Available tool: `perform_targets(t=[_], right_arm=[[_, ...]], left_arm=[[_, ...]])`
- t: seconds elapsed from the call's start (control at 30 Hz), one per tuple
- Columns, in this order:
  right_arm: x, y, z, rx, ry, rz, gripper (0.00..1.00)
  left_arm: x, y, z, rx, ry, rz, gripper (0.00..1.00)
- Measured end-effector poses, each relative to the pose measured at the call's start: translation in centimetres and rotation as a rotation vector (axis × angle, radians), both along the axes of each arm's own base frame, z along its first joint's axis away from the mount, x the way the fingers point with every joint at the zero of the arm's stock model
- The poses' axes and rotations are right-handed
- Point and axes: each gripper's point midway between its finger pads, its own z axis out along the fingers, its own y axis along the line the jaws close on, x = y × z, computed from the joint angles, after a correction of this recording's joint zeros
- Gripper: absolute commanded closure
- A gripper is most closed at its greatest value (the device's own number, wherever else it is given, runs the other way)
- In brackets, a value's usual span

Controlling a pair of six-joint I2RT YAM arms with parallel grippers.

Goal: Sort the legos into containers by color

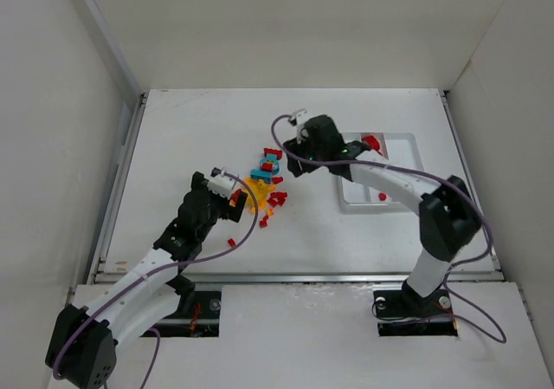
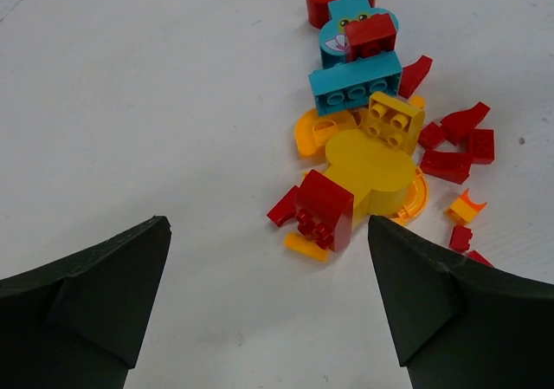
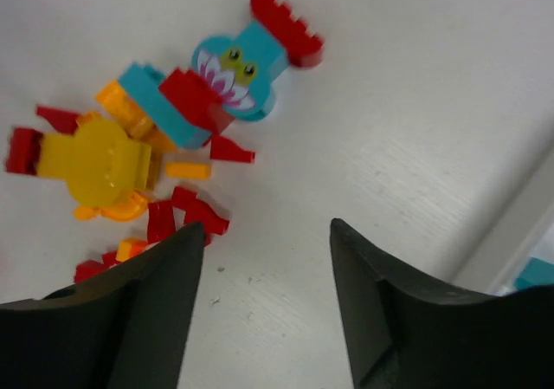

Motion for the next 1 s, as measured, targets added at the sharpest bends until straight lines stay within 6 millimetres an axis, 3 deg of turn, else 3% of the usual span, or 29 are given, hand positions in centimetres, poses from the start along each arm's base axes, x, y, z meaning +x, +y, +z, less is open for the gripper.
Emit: perform_targets(t=[0.13, 0.17, 0.23, 0.5, 0.77, 0.9, 1.0], right_arm=[[-2.5, 2.5, -7.6, -0.115, 0.151, 0.099, 0.38], [-3.1, 2.8, -8.8, -0.132, 0.181, 0.115, 0.38], [-3.9, 3.1, -10.3, -0.152, 0.217, 0.135, 0.38], [-3.9, 5.4, -9.5, -0.122, 0.190, 0.177, 0.38], [-3.8, 6.0, -12.6, -0.168, 0.229, 0.186, 0.39], [-4.0, 6.5, -12.5, -0.170, 0.222, 0.194, 0.52], [-4.1, 6.4, -12.5, -0.179, 0.220, 0.194, 0.70]], left_arm=[[0.3, 0.7, 0.2, -0.005, -0.005, 0.030, 0.26], [0.4, 0.9, 0.2, -0.007, -0.008, 0.035, 0.30], [0.5, 1.3, 0.4, -0.009, -0.014, 0.049, 0.30], [0.6, 1.4, 0.6, -0.014, -0.022, 0.055, 0.20], [0.6, 1.4, 0.6, -0.014, -0.022, 0.052, 0.20], [0.6, 1.6, 0.4, -0.012, -0.018, 0.057, 0.20], [0.5, 1.7, 0.2, -0.010, -0.015, 0.058, 0.20]])
